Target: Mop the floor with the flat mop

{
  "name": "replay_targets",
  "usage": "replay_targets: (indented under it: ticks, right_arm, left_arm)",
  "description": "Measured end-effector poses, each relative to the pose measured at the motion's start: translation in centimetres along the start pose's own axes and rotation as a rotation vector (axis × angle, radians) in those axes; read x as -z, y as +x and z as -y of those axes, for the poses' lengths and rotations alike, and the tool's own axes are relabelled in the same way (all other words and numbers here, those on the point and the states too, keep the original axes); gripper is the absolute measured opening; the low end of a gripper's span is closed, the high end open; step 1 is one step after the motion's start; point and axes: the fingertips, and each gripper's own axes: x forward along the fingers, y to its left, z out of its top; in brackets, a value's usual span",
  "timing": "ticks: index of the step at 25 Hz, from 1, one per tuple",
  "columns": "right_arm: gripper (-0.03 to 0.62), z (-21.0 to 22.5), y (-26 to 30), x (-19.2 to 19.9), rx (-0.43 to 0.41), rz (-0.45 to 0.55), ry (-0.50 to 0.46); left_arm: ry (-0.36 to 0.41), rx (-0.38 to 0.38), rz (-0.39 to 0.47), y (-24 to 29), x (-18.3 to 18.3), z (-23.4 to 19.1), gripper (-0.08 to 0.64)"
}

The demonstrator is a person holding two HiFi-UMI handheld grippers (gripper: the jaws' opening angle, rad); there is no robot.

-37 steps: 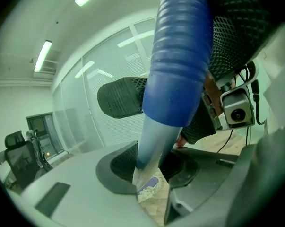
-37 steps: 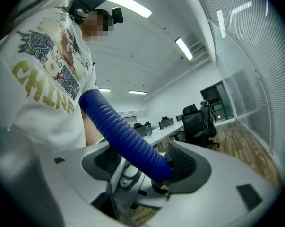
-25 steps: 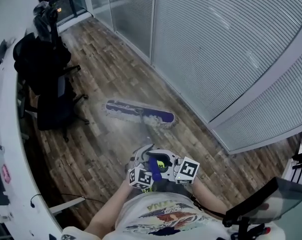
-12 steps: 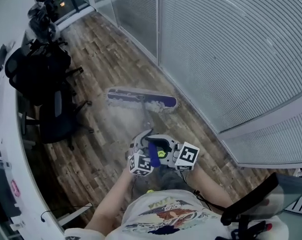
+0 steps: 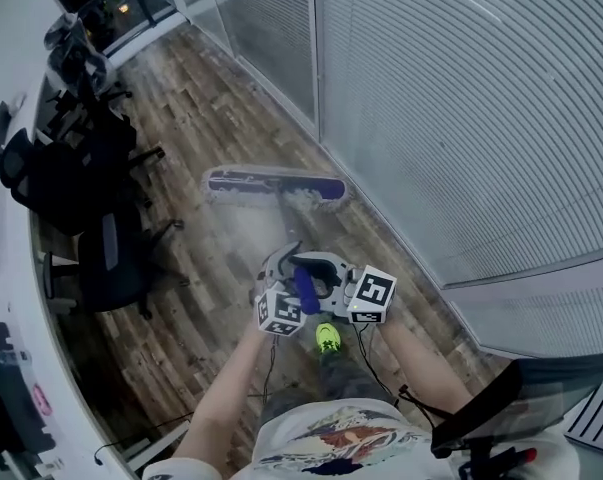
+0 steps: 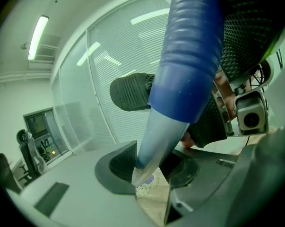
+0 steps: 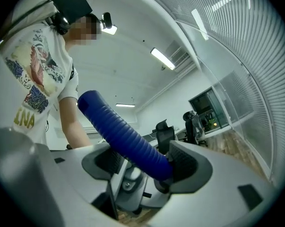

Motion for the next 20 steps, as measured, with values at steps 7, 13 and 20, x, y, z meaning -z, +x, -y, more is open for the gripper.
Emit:
replay_targets:
  ticks: [7, 13, 20]
  right_arm:
    - [0.295, -2.1, -0.1, 0.8, -0.004, -0.029, 0.031]
    - [0.296, -9.2, 1.0, 2.3, 0.008, -0.068, 0.036]
    - [0.298, -22.0, 2.7, 6.5, 0.065, -0.077, 0.035]
  left_arm:
    - [-0.015, -0.012, 0.001, -1.7, 0.3, 1.3, 0.114]
    - [-0.046, -0.011, 0.019, -8.3, 1.0, 4.4, 0.11]
    - [-0.046, 0.03, 0.043, -20.2, 3.7, 10.8, 0.11]
